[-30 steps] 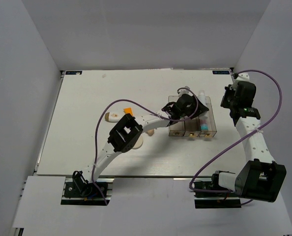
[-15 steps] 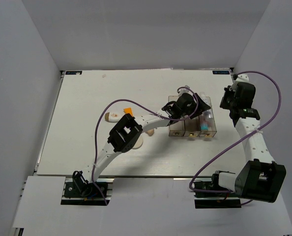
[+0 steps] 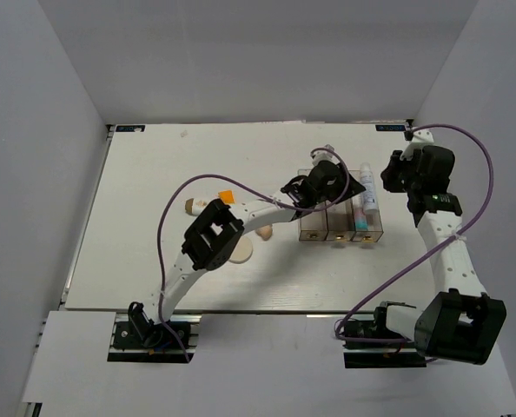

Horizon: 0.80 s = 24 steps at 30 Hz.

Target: Organize the makeup

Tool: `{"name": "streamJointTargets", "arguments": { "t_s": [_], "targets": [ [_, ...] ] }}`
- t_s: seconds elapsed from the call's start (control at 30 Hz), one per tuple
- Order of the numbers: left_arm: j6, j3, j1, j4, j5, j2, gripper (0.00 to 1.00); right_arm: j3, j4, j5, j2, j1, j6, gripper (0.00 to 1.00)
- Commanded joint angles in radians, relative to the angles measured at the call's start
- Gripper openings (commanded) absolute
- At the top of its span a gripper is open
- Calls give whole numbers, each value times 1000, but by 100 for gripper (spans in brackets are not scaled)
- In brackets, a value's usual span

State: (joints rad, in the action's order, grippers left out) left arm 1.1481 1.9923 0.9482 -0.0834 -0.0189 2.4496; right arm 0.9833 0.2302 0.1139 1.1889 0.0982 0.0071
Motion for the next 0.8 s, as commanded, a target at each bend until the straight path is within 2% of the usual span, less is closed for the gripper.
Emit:
{"name": "streamJointTargets", "arguments": {
  "t_s": [0.0,0.07,0.13,0.2,0.27,0.3,0.37,0.4,0.43,0.47,0.5,0.53,0.57,0.6,0.63,0.73,0.77],
  "targets": [
    [-112,-73,-17,-68,-71,-245,44,-15,-40,261,-74,5,-96,25],
    [-183,-179,-29,-120,-93,-343,40,-20,-37,437,-80,2,-151,40],
    [-217,-267,-39,-128,-107,-414,36,-11,-22,539,-71,0,-185,46],
    [-258,-346,-52,-118,-118,-531,30,11,41,686,-37,-11,-235,48],
    [-258,-502,-83,-81,-167,-625,24,49,142,807,-2,-26,-333,48],
    [-255,-559,-92,-34,-186,-731,23,63,174,832,35,-50,-372,48],
    [-252,-723,-133,43,-229,-840,22,92,233,831,76,-95,-470,47],
    [-249,-771,-149,151,-246,-947,22,94,244,808,112,-148,-487,46],
    [-249,-814,-166,206,-280,-1003,26,94,241,747,129,-238,-504,45],
    [-248,-895,-193,262,-300,-1053,32,92,230,715,146,-271,-506,45],
    [-248,-930,-206,368,-318,-1104,50,92,201,684,181,-303,-500,45],
    [-248,-967,-216,411,-340,-1202,59,92,183,634,199,-386,-492,46],
    [-240,-1024,-226,463,-380,-1251,65,104,173,606,222,-412,-463,47],
    [-222,-1049,-239,561,-400,-1297,70,110,158,572,266,-439,-435,52],
    [-208,-1075,-239,597,-418,-1393,77,121,131,520,294,-510,-402,54],
    [-78,-1165,-239,753,-475,-1565,83,207,126,410,428,-575,-288,58],
    [-42,-1182,-239,824,-493,-1604,84,237,138,391,498,-616,-265,62]
  ]
}}
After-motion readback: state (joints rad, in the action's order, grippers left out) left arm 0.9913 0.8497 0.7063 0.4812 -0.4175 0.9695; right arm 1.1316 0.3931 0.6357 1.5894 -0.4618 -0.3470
